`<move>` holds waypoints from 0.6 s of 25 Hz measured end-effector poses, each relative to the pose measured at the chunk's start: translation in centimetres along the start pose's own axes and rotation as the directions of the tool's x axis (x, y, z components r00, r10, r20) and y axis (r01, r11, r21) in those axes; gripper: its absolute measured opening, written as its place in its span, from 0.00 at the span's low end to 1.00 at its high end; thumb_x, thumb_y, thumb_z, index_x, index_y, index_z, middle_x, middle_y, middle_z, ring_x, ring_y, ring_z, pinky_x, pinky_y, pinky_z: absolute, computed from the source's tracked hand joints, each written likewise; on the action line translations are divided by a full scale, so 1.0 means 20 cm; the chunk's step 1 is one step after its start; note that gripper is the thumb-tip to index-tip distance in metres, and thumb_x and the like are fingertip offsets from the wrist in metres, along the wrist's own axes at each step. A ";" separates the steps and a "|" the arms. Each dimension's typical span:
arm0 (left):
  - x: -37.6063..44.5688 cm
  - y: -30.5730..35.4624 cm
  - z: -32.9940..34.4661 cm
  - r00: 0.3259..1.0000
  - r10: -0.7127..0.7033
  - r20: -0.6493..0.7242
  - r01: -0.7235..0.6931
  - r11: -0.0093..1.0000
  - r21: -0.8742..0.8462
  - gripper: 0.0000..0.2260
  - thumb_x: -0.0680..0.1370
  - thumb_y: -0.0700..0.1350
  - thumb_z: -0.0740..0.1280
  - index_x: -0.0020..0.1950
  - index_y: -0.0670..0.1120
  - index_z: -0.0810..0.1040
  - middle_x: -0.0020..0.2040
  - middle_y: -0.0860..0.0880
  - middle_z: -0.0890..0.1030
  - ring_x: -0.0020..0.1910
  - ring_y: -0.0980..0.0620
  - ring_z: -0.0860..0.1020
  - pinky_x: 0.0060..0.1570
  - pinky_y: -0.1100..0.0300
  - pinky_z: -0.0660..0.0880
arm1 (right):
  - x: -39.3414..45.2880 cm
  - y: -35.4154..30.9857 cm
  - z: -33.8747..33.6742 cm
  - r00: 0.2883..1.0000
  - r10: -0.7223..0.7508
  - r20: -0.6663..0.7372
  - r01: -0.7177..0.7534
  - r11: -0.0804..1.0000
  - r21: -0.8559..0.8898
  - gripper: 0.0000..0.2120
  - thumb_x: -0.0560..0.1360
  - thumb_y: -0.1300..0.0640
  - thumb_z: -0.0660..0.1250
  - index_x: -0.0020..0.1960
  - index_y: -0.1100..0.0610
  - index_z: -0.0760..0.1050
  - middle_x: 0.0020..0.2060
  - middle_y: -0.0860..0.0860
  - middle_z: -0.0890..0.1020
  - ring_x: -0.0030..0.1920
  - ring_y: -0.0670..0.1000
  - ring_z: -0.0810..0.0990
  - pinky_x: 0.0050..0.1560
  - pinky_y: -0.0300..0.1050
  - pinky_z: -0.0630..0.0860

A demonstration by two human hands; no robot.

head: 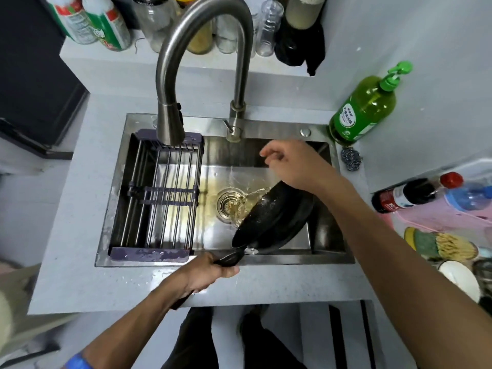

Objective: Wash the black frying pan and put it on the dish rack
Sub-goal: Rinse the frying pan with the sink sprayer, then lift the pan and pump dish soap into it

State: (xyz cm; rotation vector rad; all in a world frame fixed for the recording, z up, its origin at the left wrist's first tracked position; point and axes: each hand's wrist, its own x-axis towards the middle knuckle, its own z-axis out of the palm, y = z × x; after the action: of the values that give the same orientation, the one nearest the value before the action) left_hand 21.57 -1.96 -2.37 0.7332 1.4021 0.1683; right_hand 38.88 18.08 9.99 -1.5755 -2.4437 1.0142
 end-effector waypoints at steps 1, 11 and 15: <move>0.01 0.01 0.03 0.999 -0.019 0.030 0.021 0.999 -0.049 0.10 0.74 0.52 0.73 0.36 0.52 0.75 0.25 0.52 0.64 0.22 0.54 0.60 0.25 0.62 0.55 | -0.01 0.04 -0.01 0.999 -0.005 0.040 0.008 0.997 -0.082 0.14 0.78 0.62 0.61 0.60 0.57 0.81 0.55 0.52 0.84 0.54 0.52 0.82 0.57 0.45 0.76; 0.04 0.10 0.06 0.995 -0.044 0.086 0.049 0.997 -0.059 0.16 0.75 0.46 0.69 0.31 0.49 0.67 0.25 0.51 0.62 0.22 0.53 0.58 0.25 0.63 0.53 | -0.11 0.26 0.03 0.997 -0.042 0.061 0.056 0.966 -0.251 0.16 0.78 0.56 0.62 0.65 0.52 0.77 0.63 0.50 0.78 0.63 0.55 0.75 0.61 0.52 0.73; 0.01 0.13 0.13 0.965 0.144 -0.218 -0.081 0.958 0.276 0.13 0.75 0.49 0.70 0.33 0.47 0.74 0.25 0.54 0.71 0.22 0.57 0.68 0.23 0.62 0.63 | -0.26 0.44 0.03 0.827 0.415 -0.379 -0.405 0.908 0.111 0.24 0.76 0.53 0.67 0.71 0.52 0.68 0.65 0.52 0.75 0.62 0.56 0.75 0.58 0.49 0.73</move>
State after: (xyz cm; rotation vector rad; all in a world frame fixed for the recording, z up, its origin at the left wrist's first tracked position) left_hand 24.80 -0.83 -1.03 1.0442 1.6292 0.1629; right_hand 48.08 15.80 6.19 -2.1116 -1.8580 0.6655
